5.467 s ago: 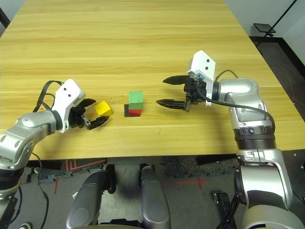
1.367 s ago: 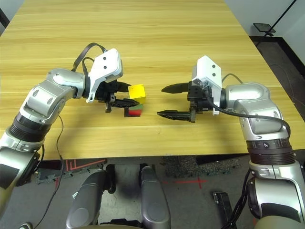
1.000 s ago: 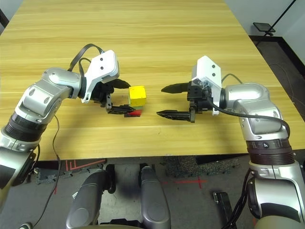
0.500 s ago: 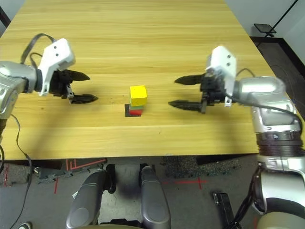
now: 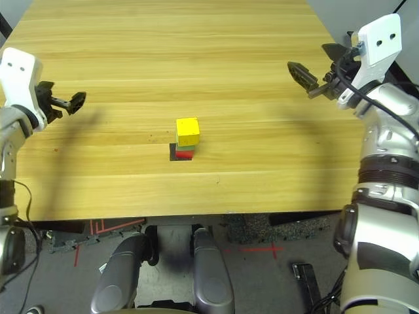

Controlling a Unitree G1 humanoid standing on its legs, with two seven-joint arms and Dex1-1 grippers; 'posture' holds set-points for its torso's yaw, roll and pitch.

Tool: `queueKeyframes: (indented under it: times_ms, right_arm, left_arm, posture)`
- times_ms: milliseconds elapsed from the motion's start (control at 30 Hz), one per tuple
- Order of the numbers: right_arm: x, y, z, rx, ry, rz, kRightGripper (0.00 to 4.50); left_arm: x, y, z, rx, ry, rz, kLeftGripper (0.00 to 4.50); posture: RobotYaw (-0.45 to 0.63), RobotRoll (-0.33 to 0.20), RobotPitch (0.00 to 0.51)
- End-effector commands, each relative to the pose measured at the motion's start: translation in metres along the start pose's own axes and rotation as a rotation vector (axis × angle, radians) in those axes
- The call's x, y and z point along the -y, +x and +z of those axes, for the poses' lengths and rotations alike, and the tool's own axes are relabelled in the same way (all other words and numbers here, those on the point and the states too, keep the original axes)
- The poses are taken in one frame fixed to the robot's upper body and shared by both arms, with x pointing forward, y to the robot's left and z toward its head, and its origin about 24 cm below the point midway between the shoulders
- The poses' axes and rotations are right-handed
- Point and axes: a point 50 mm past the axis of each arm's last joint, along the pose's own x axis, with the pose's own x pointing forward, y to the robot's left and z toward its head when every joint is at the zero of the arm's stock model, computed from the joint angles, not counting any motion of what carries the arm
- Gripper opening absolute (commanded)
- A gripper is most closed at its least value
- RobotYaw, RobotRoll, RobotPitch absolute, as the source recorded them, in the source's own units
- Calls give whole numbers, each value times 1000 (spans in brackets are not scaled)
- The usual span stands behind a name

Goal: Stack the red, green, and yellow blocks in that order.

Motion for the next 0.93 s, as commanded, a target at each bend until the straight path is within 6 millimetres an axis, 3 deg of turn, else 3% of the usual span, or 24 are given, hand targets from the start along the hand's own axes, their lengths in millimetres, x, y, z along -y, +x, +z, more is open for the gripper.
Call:
queueKeyframes:
  times_ms: [33,133,267,633,933]
  right_arm:
    - [11,-13,-14,17,57,-183,4500]
    - [15,-20,-21,37,87,-297,4500]
    - [18,-29,-27,51,94,-394,4500]
    - [5,-43,-36,35,112,-413,4500]
    - [-5,-41,-45,14,139,-401,4500]
  left_arm:
    - [-15,-7,3,62,13,150,4485]
    - [-16,-10,-2,86,18,214,4485]
    - [-5,-14,-11,112,7,206,4485]
    - [29,-22,-22,179,-110,198,4485]
    - [23,-21,-12,211,-128,218,4485]
  posture:
    - [247,150,255]
    - [232,144,259]
    - [222,138,260]
    - [188,128,303]
    - [219,140,300]
